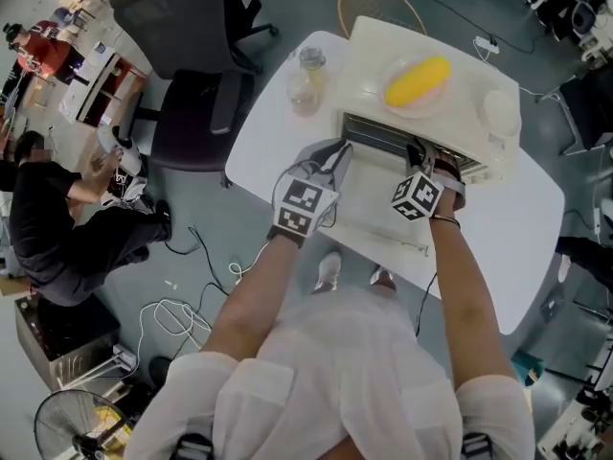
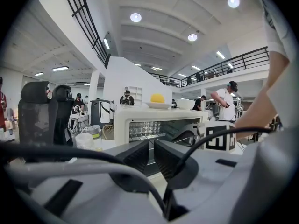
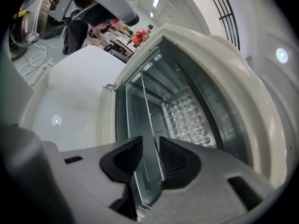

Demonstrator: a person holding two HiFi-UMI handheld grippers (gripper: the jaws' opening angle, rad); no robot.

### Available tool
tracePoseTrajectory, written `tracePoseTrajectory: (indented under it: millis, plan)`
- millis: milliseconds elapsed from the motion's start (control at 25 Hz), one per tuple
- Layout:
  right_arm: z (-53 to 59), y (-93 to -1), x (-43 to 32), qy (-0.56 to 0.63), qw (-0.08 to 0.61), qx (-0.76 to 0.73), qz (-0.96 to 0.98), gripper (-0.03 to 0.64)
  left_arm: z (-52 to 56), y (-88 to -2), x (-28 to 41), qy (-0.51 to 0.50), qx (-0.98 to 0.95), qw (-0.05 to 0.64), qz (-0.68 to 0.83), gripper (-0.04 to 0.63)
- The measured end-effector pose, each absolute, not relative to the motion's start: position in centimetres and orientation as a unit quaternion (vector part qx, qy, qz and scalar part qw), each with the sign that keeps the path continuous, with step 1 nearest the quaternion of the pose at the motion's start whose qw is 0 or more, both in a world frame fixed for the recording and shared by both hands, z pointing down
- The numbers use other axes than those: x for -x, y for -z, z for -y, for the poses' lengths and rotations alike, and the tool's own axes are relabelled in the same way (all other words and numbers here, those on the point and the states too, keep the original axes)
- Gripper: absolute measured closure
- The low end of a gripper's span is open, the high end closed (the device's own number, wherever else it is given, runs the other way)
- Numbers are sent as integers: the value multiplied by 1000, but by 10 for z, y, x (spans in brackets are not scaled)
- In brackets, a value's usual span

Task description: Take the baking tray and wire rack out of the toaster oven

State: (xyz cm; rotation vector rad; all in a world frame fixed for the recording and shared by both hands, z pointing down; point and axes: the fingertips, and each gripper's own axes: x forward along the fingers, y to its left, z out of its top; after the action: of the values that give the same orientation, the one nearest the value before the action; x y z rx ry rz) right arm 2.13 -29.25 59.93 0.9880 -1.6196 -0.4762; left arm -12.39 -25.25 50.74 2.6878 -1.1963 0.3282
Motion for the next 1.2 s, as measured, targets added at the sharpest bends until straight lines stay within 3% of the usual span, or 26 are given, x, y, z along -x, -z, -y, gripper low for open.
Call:
tracePoseTrajectory:
  millis: [440,560,1200]
  plan:
    - [302,-603,-15,184,565,-422,685,518,261,-514,131,-115,-902,101,403,568]
    - [296,-599,-14,188,562,-425,684,587,259,-512,132,-115,-901,104,404,568]
    - [234,-596,1,187,519,-422,719,589,273,-531,139,-146,-877,139,435,568]
